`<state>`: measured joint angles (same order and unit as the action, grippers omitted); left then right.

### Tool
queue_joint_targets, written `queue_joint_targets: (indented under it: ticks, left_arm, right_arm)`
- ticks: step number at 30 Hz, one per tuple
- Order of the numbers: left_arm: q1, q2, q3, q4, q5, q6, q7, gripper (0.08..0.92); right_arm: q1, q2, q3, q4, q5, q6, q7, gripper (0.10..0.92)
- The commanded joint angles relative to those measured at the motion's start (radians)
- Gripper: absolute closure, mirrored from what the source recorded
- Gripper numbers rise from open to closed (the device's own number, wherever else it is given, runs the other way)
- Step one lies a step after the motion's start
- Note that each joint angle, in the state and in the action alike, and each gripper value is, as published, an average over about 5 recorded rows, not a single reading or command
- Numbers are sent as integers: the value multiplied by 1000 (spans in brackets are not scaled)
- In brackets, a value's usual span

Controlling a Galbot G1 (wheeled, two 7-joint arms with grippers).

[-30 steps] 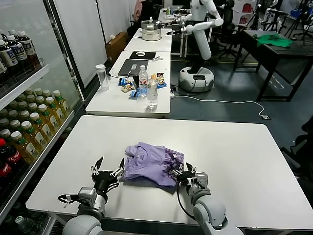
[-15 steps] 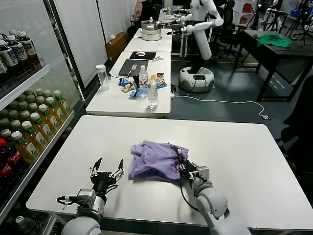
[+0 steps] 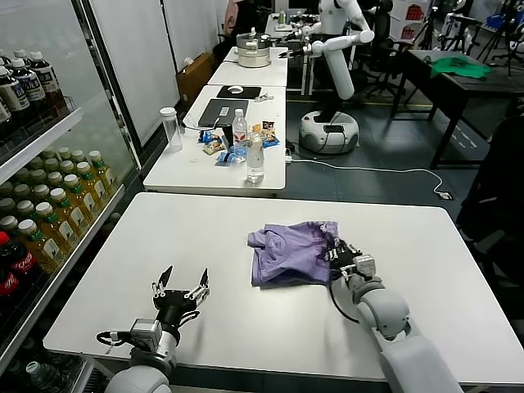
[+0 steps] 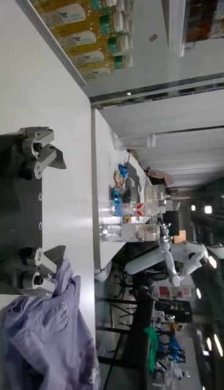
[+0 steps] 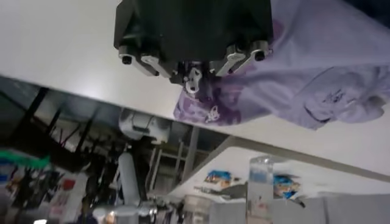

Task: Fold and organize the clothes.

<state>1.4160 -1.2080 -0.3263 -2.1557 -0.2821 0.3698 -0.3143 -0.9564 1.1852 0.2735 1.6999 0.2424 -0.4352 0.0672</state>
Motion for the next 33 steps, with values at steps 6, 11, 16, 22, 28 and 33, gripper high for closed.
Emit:
queue_joint_targets:
  ticks: [6,11,16,22,28,33]
  left_arm:
    - [26,-9,14,-30,6,-17,31,177]
    - [35,-13,22,-44,-9,-57,81,177]
    - [43,-11,22,-60,-31,-84,134,177]
    - [70,12,-2,-84,-43,-107,182,177]
    - [93,18,-11,-102,-41,-112,191,177]
    - [104,16,-15,-113,-33,-115,197,177]
  right_arm:
    - [-424,29,300,347,-112,261,-13,436]
    - [-572,87,358,436,-145,292,-22,289]
    - [-647,115,380,474,-172,323,-28,209]
    - [-674,140,393,496,-184,331,-30,203]
    - [-691,141,400,525,-211,339,-29,203]
    - [-696,139,400,541,-221,337,-5,203]
